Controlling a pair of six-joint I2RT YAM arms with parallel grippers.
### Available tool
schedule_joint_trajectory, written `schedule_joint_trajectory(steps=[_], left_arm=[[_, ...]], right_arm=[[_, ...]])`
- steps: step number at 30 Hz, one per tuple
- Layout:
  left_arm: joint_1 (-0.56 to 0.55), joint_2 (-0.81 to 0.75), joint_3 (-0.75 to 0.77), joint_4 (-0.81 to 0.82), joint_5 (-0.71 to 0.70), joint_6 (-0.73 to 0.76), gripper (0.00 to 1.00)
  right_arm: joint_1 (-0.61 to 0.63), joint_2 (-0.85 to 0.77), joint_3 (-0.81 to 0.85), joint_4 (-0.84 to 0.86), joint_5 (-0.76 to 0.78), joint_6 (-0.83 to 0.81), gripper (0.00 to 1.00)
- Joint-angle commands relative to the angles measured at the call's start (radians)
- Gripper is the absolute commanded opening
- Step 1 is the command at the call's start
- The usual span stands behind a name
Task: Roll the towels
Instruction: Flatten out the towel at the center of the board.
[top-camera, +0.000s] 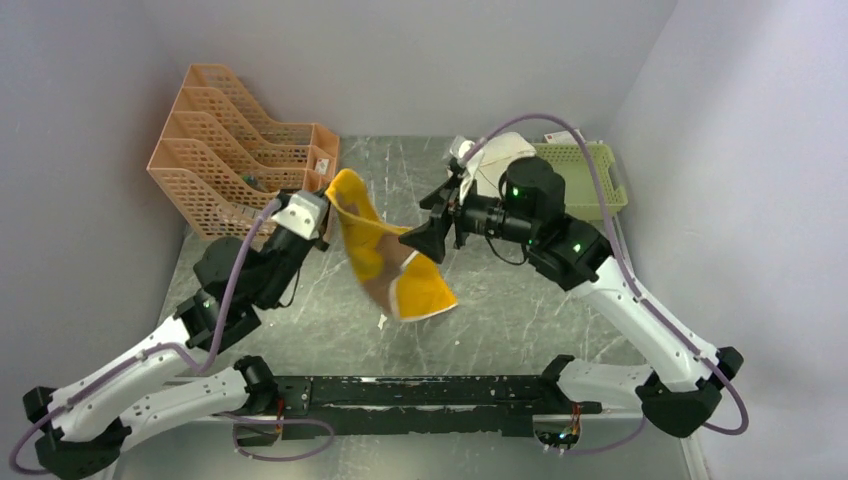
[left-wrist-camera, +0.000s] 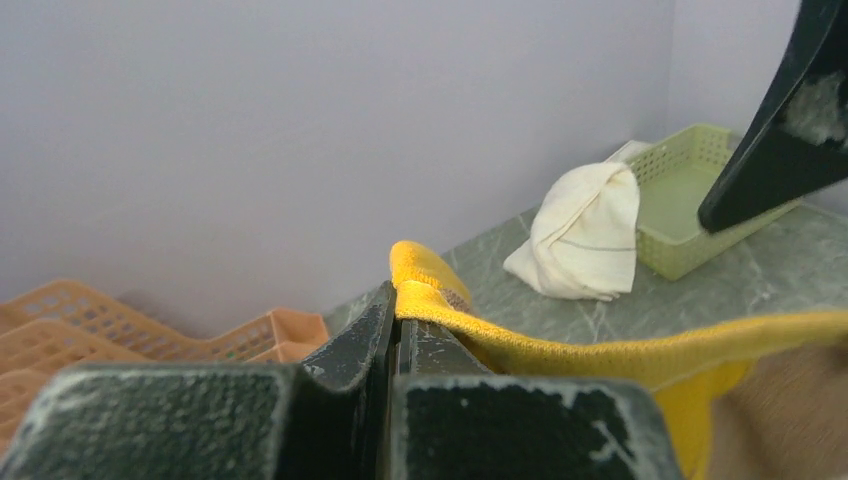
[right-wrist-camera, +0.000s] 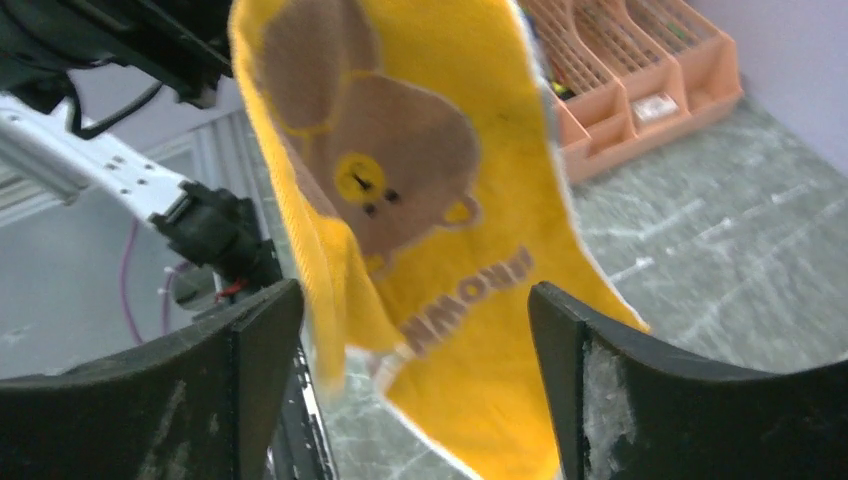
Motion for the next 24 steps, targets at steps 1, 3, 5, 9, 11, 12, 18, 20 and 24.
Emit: schedule_joint_trajectory(steps=[1, 3, 5, 9, 11, 12, 18, 20, 24], left_arm=[[0.009, -0.09, -0.152, 0.098, -0.098, 0.067, 0.07], [0.009, -0.133, -0.214, 0.134, -0.172, 0.084, 0.07], [0.009, -0.19, -0.272, 0.147, -0.156, 0.117, 0.07], [0.01, -0.311, -0.36, 0.174, -0.086, 0.13, 0.07], [0.011, -0.358, -0.383, 0.153, -0.057, 0.13, 0.07], [0.011, -0.378, -0.394, 0.14, -0.042, 0.128, 0.07], [0.011, -0.49, -0.43, 0.087, 0.014, 0.114, 0.07], [0.012, -0.506, -0.427, 0.069, 0.011, 0.112, 0.07], [0.012, -0.517, -0.418, 0.039, 0.021, 0.116, 0.07]], right_arm=[[0.017, -0.185, -0.196, 0.321, 0.201, 0.033, 0.94], [0.017, -0.299, -0.31, 0.485, 0.244, 0.058, 1.0], [0.017, -0.329, -0.353, 0.54, 0.292, 0.065, 1.0], [0.016, -0.204, -0.31, 0.436, 0.391, 0.078, 1.0], [0.013, -0.128, -0.327, 0.438, 0.396, 0.103, 1.0], [0.01, -0.088, -0.339, 0.447, 0.388, 0.116, 0.99], [-0.165, 0.182, -0.397, 0.487, 0.222, 0.27, 0.84], [-0.258, 0.297, -0.397, 0.494, 0.114, 0.309, 0.72], [-0.267, 0.453, -0.396, 0.481, 0.106, 0.271, 0.67]])
